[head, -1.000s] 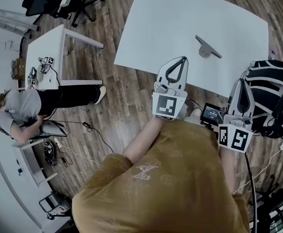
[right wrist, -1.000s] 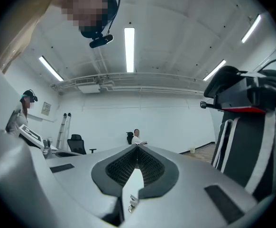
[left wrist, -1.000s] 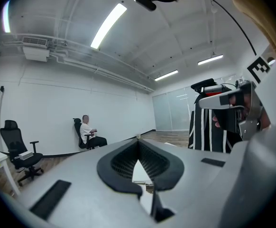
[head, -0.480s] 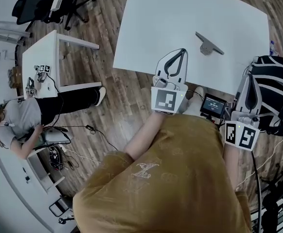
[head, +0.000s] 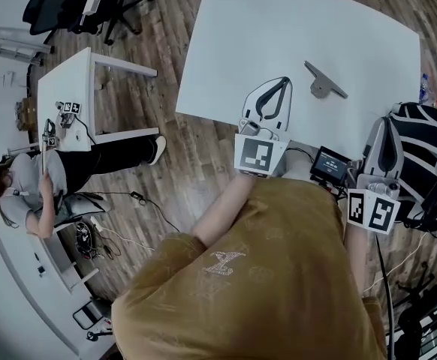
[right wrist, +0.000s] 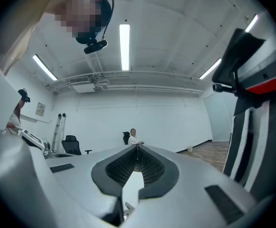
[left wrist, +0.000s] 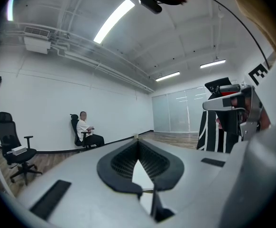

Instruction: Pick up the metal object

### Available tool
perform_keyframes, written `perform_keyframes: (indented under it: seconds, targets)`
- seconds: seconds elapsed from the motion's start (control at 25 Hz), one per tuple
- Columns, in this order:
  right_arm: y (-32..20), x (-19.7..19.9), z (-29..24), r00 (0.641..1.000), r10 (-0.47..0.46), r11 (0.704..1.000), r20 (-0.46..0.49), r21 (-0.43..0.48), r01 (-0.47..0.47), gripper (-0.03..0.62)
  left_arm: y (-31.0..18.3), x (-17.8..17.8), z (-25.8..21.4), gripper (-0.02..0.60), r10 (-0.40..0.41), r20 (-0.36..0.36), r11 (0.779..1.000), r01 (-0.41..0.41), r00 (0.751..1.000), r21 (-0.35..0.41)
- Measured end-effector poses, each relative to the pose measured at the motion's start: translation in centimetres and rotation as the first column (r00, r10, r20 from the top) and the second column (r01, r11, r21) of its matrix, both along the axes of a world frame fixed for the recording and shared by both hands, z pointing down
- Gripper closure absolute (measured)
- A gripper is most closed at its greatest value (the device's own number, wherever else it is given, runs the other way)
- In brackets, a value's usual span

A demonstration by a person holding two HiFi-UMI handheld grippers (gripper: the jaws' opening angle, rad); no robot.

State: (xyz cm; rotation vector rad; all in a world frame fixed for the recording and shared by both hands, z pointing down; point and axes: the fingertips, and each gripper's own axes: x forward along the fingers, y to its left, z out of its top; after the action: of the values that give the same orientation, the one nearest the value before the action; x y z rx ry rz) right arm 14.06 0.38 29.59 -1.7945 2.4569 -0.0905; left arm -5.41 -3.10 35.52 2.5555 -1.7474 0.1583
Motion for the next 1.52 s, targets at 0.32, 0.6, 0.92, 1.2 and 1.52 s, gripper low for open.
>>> perform_keyframes:
  seconds: [0.32,0.6,0.92,1.2,1.52]
  targets:
    - [-4.0,0.5,1.2,0.998,-0.057,0.998,0.005,-0.025,0.057,0.583,-4.1,1.3,1.8,0.578,-0.004,0.041,0.999,0.006,0.999,-0.039]
    - [-5.7,-0.9,3.8,0.994,-0.103,0.991,-0.022,-0.086,0.100,0.583,-5.8,1.4,3.3,0.578,0.007,0.047,0.998,-0.004,0.999,-0.057]
    - [-7.0,-2.2,7.1,0.990,-0.072,0.987,-0.121,-0.150,0.053,0.583,-6.8,1.4,5.2,0.578,0.077,0.081,0.990,-0.067,0.994,-0.121]
    - [-8.1,-4.0,11.6,0.971,-0.121,0.967,-0.204,-0.243,0.070,0.583,-7.5,2.0,9.3,0.578,0.144,0.096,0.973,-0.123,0.985,-0.195]
    - [-8.0,-5.6,17.8,0.937,-0.226,0.912,-0.268,-0.396,0.107,0.583,-7.5,2.8,14.2,0.578,0.211,0.126,0.945,-0.169,0.969,-0.280]
